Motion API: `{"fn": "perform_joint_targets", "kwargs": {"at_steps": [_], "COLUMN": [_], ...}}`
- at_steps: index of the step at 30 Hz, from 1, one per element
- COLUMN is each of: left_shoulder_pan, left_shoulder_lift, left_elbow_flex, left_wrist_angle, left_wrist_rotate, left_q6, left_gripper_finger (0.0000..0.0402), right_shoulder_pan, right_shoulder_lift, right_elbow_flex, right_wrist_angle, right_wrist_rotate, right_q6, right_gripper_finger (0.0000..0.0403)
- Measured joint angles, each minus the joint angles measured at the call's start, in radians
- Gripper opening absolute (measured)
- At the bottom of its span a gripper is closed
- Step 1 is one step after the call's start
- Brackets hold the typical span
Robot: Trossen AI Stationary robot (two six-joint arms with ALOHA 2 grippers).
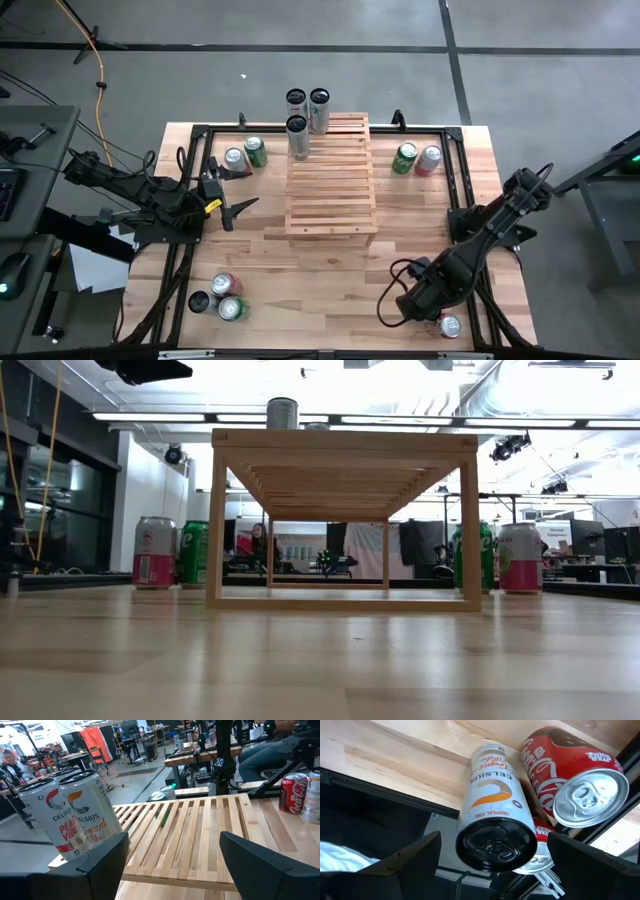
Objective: Place canned beverage on shelf
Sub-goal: Put the white yellow soda can aligned with the other white yellow soda can on the shelf
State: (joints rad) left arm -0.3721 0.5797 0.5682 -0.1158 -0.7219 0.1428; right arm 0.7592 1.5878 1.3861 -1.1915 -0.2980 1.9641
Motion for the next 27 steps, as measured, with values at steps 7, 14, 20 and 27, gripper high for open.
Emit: {"fn": "perform_joint_targets", "kwargs": {"at_steps": [7,14,20,27], "left_shoulder_pan": [0.000,0.000,0.000,0.000], "left_shoulder_lift": [0.000,0.000,0.000,0.000], "left_elbow_flex": [0.000,0.000,0.000,0.000], "left_wrist_angle": [0.000,0.001,0.002,0.002], "left_wrist_rotate": [0.000,0.000,0.000,0.000], "left_q6": [0.000,0.017,0.025,0.025], "left_gripper_finger": [0.0305,0.0305,0.0305,0.0305], "right_shoulder_pan": [0.008,0.007,0.007,0.005], "right_shoulder_lift": [0.032,0.055,0.054,0.054], "right_elbow_flex": [0.000,0.000,0.000,0.000], "right_wrist_angle": [0.001,0.008,0.007,0.004], "right_wrist_rotate": [-0.006,-0.037,-0.027,-0.015], "right_q6": [0.000,-0.013,-0.057,-0.089], "right_gripper_finger": [0.0350,0.0350,0.0347,0.0267]}}
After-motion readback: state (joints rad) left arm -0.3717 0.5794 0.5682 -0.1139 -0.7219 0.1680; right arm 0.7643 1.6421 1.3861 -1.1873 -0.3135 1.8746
